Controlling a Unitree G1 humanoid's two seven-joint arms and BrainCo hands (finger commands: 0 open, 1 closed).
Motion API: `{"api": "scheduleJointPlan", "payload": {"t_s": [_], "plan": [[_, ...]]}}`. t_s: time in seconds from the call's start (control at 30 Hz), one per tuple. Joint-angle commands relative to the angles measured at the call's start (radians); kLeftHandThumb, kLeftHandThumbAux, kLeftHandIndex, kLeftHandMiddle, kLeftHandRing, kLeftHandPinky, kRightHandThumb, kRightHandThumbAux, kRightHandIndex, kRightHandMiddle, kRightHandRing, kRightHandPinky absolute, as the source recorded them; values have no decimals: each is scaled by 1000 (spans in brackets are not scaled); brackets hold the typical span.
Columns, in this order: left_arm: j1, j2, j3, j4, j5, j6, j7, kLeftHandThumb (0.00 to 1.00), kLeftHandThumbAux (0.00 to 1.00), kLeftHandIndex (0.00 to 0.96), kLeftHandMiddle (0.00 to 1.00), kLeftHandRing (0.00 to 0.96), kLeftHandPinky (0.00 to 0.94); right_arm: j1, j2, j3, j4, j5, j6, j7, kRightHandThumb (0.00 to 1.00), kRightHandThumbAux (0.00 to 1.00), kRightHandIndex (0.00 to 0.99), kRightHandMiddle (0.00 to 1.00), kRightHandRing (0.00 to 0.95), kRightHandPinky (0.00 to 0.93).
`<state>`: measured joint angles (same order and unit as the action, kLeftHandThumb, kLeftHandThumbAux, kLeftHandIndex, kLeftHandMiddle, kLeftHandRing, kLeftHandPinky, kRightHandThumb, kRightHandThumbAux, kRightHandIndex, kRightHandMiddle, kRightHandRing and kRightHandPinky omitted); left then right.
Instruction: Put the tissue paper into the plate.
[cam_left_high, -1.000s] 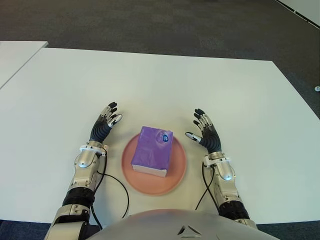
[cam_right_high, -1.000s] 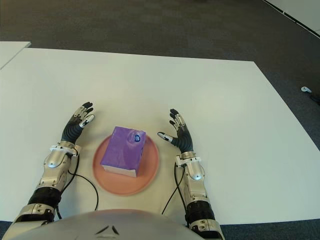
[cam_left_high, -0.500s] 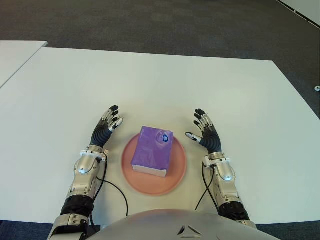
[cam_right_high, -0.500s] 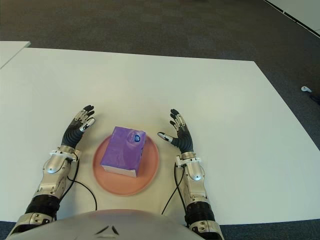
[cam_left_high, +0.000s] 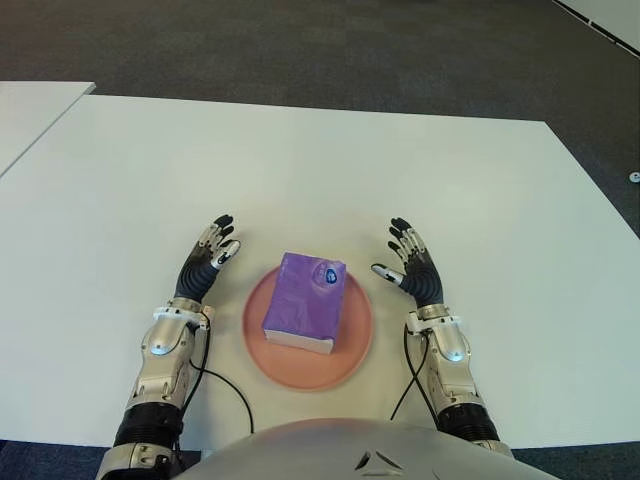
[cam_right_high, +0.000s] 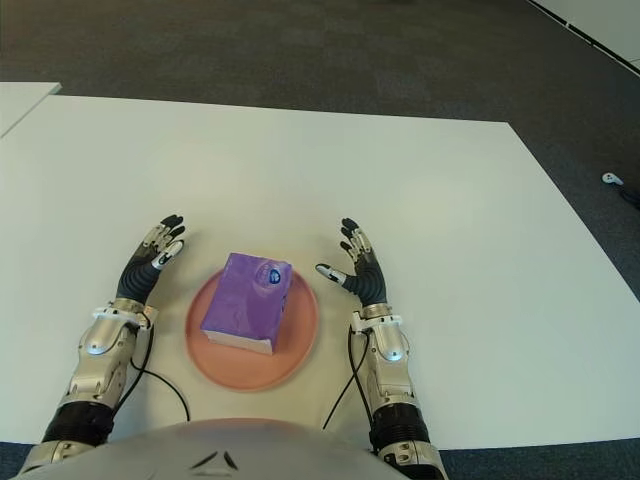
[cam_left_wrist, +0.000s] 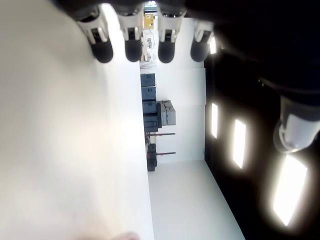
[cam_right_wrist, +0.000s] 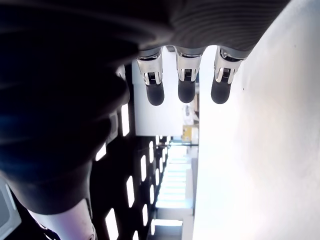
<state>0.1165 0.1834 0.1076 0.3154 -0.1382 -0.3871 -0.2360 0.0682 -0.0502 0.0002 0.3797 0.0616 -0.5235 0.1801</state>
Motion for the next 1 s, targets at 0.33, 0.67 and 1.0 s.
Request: {"api": "scheduleJointPlan", "payload": {"t_s": [0.33, 0.67, 1.0], "plan": [[59, -37, 8, -45, 10, 22, 36, 0, 447, 0, 0, 0, 0, 139, 51, 13, -3, -41, 191, -115, 5, 783, 0, 0, 0, 0], [64, -48, 14, -50, 9, 23, 50, 0, 457, 0, 0, 0, 0, 143, 65, 12, -50, -70, 262, -182, 0, 748, 0, 0, 0, 0], [56, -55, 17, -30, 30, -19, 71, 0, 459, 0, 0, 0, 0, 140, 72, 11, -62, -71, 281, -201, 0, 712, 0, 0, 0, 0]]}}
